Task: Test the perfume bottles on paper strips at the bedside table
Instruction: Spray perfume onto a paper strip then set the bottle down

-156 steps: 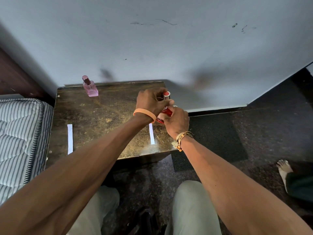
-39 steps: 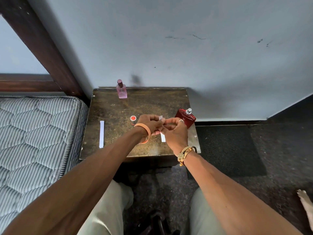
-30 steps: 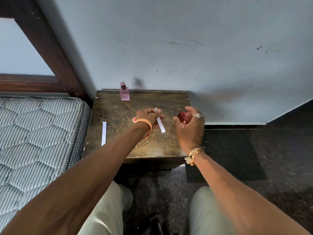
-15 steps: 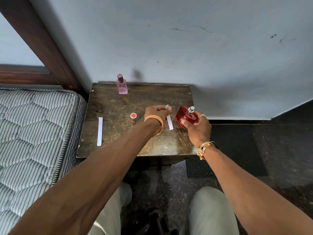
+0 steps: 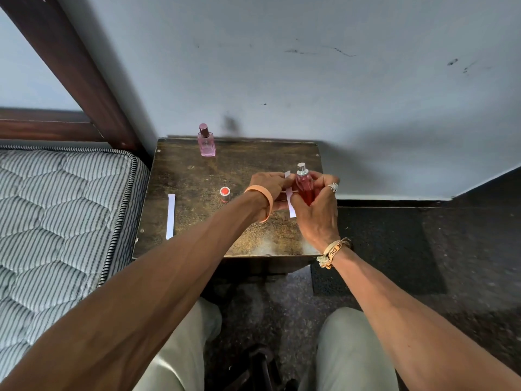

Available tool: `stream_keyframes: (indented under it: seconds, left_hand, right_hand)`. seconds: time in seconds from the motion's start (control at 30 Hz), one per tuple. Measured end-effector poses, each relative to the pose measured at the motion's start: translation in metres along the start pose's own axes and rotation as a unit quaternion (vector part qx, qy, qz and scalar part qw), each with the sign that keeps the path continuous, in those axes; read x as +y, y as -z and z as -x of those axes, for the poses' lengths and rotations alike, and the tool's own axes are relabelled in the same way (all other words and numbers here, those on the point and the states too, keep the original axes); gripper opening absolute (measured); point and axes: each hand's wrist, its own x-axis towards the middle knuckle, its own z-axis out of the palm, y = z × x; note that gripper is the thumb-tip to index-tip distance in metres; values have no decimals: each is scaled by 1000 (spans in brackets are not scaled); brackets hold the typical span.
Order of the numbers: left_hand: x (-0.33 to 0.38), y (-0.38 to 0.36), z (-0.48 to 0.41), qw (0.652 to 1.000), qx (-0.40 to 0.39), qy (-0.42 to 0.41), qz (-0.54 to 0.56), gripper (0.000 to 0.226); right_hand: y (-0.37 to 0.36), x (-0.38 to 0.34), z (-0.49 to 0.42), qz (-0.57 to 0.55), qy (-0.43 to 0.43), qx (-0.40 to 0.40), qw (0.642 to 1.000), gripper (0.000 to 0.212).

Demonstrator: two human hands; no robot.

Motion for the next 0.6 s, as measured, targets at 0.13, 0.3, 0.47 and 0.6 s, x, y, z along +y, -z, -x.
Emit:
stream_keyframes:
  seconds: [0.13, 0.3, 0.47, 0.6]
  left_hand:
    - [14, 5, 11, 1000, -13, 11, -5, 11]
    - [30, 19, 19, 1000, 8, 21, 21, 20]
    - [34, 26, 32, 999, 14, 36, 22, 20]
    - [35, 28, 37, 998, 30, 37, 29, 20]
  right_hand:
    - [7, -15, -2, 33, 57, -41, 997, 81]
    - [21, -17, 7, 256, 177, -119, 943, 86]
    - [24, -23, 14, 383, 132, -129, 905, 76]
    - [24, -35, 16, 428, 148, -101, 886, 77]
